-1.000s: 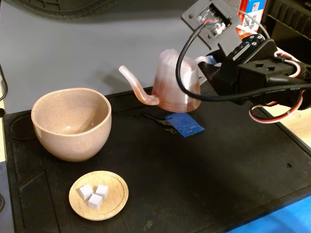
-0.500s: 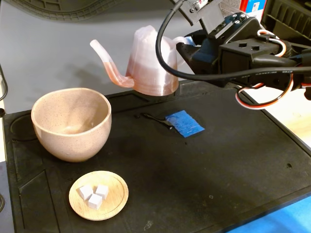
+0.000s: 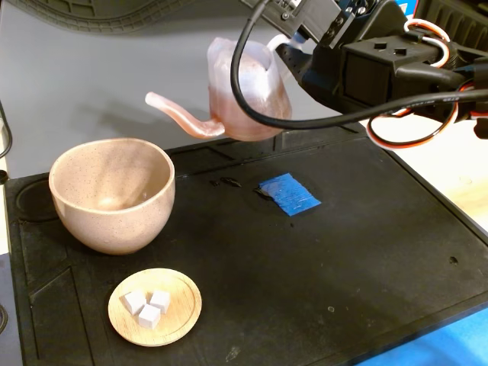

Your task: Pick up a kettle and pour liquid into a cup.

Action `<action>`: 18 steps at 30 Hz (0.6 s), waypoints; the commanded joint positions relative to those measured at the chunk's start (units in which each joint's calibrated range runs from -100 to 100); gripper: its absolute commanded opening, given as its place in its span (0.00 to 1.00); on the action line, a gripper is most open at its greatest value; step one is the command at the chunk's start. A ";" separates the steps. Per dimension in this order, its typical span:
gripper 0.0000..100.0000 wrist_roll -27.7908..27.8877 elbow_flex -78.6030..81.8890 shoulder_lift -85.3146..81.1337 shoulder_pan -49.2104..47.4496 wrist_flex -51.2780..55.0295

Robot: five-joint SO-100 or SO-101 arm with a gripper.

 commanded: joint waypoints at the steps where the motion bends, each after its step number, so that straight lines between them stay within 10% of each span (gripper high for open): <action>1: 0.01 0.13 -4.29 -3.35 0.29 -0.23; 18: 0.01 14.09 -21.90 7.49 -4.88 -0.05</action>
